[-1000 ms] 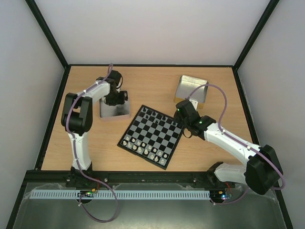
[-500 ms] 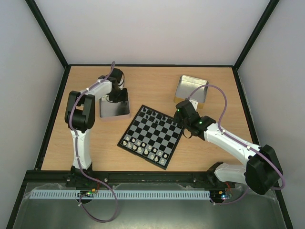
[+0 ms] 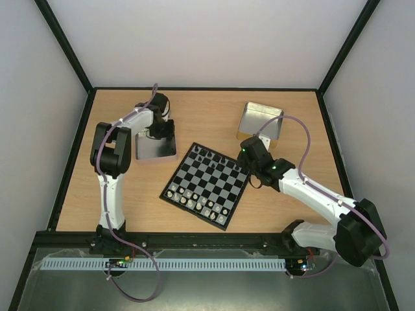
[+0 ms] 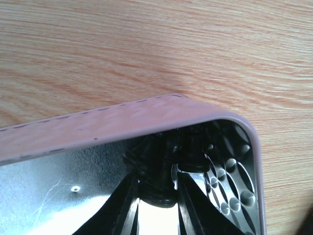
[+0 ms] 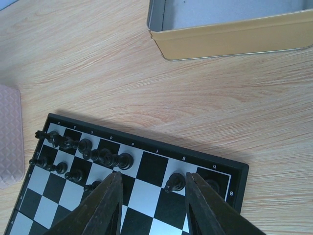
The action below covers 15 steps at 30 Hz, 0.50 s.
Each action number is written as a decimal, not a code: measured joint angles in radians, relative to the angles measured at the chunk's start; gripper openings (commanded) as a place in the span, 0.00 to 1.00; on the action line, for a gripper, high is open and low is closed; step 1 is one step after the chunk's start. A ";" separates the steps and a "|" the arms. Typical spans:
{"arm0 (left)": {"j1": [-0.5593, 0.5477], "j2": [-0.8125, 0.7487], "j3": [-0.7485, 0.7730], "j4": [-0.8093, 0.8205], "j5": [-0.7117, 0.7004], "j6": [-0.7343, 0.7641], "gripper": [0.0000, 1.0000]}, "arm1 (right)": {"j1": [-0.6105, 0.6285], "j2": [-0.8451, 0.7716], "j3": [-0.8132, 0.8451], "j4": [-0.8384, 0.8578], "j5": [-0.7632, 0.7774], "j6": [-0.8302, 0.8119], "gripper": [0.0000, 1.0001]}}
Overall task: Set up the chess pieces on the board
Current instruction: Pick up the chess piece from the storage box.
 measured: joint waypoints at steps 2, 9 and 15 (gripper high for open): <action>0.000 0.000 0.000 0.000 0.000 0.000 0.09 | 0.000 -0.007 -0.001 0.000 -0.001 0.001 0.35; 0.000 -0.061 -0.063 -0.015 -0.007 0.006 0.11 | 0.000 -0.027 -0.001 0.024 -0.067 -0.010 0.36; 0.000 -0.275 -0.206 -0.018 0.034 0.022 0.12 | 0.000 -0.034 0.002 0.091 -0.203 -0.035 0.38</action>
